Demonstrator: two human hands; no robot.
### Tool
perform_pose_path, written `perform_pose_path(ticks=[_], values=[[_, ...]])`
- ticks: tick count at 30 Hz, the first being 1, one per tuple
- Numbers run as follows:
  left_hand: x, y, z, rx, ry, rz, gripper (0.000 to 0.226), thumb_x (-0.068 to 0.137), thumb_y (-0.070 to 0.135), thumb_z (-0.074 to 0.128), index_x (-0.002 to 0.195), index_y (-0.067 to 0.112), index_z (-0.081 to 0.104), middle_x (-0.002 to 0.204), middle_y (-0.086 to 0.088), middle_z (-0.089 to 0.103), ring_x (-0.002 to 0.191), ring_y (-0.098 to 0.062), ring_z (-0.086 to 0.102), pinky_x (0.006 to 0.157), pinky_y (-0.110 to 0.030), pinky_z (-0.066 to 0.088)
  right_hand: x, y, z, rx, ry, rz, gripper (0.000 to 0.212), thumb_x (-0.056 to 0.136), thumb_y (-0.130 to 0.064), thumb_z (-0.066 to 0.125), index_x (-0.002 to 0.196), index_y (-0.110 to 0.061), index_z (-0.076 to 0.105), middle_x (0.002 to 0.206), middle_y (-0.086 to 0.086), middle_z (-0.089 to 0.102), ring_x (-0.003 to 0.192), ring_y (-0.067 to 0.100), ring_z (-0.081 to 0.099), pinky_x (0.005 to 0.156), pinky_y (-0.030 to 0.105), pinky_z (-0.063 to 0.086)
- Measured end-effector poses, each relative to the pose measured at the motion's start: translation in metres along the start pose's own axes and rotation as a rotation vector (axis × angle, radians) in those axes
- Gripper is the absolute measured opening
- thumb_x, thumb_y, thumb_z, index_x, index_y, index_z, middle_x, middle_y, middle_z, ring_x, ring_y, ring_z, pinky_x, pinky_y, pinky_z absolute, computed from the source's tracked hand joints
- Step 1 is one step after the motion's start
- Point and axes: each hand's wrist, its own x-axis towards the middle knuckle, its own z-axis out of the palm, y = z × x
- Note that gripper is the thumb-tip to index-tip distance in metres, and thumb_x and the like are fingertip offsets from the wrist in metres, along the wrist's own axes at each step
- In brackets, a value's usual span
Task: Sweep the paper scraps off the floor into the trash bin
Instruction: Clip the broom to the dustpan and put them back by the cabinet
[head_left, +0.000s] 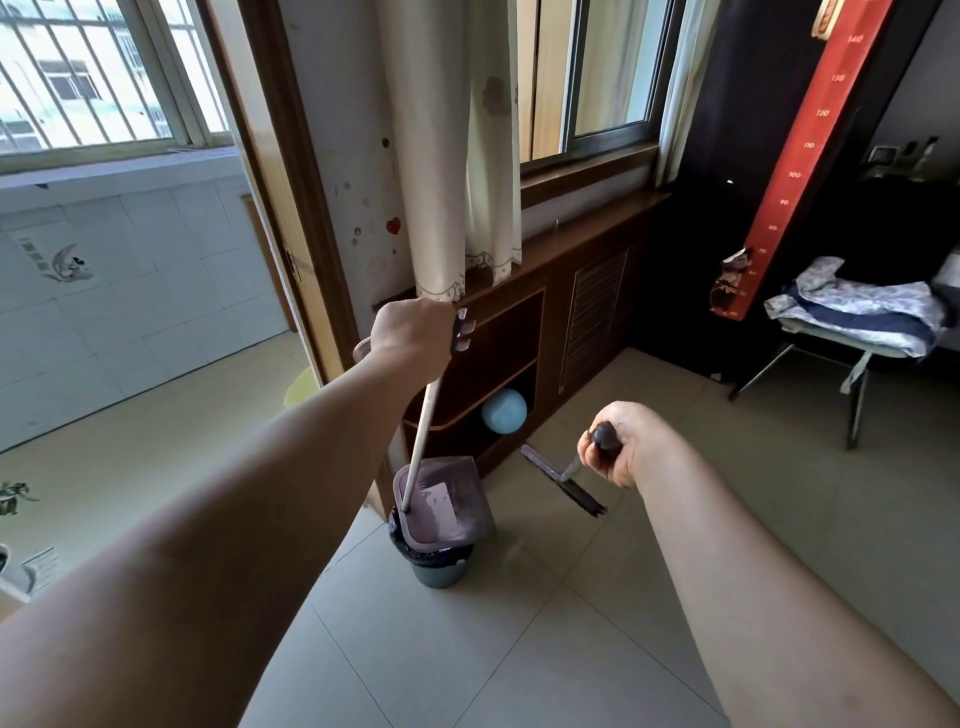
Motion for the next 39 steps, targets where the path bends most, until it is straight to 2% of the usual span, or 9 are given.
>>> perform_pose_path(ticks=[3,6,10,18,22,26,30,34,39], values=[[0.013,0.015,0.009,-0.049,-0.023,-0.024,0.006,0.079,0.021,0.058,0.085,0.023,0.057,0.062,0.016,0.042,0.053,-0.002,0.043,0.044,-0.018,0.023,0.013,-0.011,0.000,0.048,0.021,0.010,0.031,0.091,-0.002,0.026,0.064,-0.004,0.042,0.036,0.006,0.044,0.020,0.013,0.039,0.027,0.010,0.034],[0.034,0.029,0.020,0.009,0.000,-0.003,0.014,0.083,0.018,0.062,0.095,0.023,0.062,0.087,0.009,0.066,0.083,-0.014,0.065,0.058,-0.024,0.036,0.031,-0.025,-0.004,0.098,0.044,0.003,0.028,0.088,0.000,0.025,0.067,-0.003,0.043,0.051,0.006,0.046,0.021,0.013,0.039,0.028,0.011,0.034],[0.065,0.054,0.036,-0.013,-0.028,0.001,0.020,0.081,0.016,0.064,0.100,0.024,0.062,0.098,0.007,0.069,0.096,-0.016,0.066,0.064,-0.026,0.038,0.058,-0.050,-0.013,0.157,0.070,0.025,0.023,0.089,-0.001,0.029,0.073,-0.004,0.045,0.060,0.006,0.043,0.021,0.015,0.041,0.027,0.012,0.034],[0.146,0.102,0.075,-0.009,-0.091,-0.033,0.018,0.083,0.016,0.064,0.100,0.021,0.061,0.096,0.005,0.069,0.093,-0.018,0.067,0.066,-0.027,0.045,0.129,-0.118,-0.044,0.229,0.060,0.069,0.022,0.083,0.001,0.026,0.075,-0.006,0.045,0.062,0.003,0.040,0.026,0.014,0.041,0.029,0.013,0.035],[0.182,0.124,0.098,-0.011,-0.113,-0.077,0.017,0.084,0.016,0.063,0.101,0.020,0.062,0.098,0.003,0.069,0.095,-0.020,0.067,0.065,-0.028,0.044,0.166,-0.150,-0.057,0.237,0.025,0.078,0.019,0.087,-0.003,0.029,0.078,-0.005,0.045,0.063,0.003,0.041,0.040,0.013,0.043,0.029,0.013,0.036],[0.215,0.144,0.120,0.018,-0.133,-0.133,0.019,0.084,0.017,0.063,0.103,0.019,0.060,0.100,0.002,0.068,0.096,-0.021,0.066,0.063,-0.029,0.040,0.198,-0.180,-0.067,0.235,-0.013,0.069,0.016,0.090,-0.004,0.032,0.080,-0.004,0.045,0.065,0.007,0.043,0.034,0.015,0.045,0.030,0.013,0.037],[0.233,0.154,0.141,0.043,-0.156,-0.153,0.018,0.085,0.016,0.062,0.103,0.017,0.057,0.100,0.000,0.066,0.093,-0.022,0.066,0.062,-0.031,0.040,0.222,-0.200,-0.069,0.227,-0.025,0.074,0.014,0.091,-0.005,0.033,0.084,-0.004,0.045,0.069,0.009,0.045,0.050,0.015,0.045,0.030,0.013,0.037],[0.251,0.157,0.162,0.059,-0.191,-0.174,0.019,0.086,0.017,0.063,0.102,0.016,0.055,0.098,-0.001,0.065,0.090,-0.023,0.065,0.060,-0.031,0.040,0.249,-0.217,-0.062,0.236,-0.046,0.070,0.017,0.090,-0.004,0.033,0.077,-0.005,0.044,0.067,0.008,0.045,0.038,0.015,0.046,0.030,0.013,0.038],[0.273,0.144,0.191,0.048,-0.201,-0.191,0.021,0.086,0.019,0.064,0.104,0.015,0.054,0.100,-0.001,0.065,0.093,-0.023,0.065,0.062,-0.031,0.040,0.285,-0.237,-0.043,0.295,-0.060,0.087,0.021,0.091,-0.004,0.030,0.076,-0.005,0.045,0.065,0.005,0.043,0.050,0.013,0.041,0.030,0.014,0.038]])
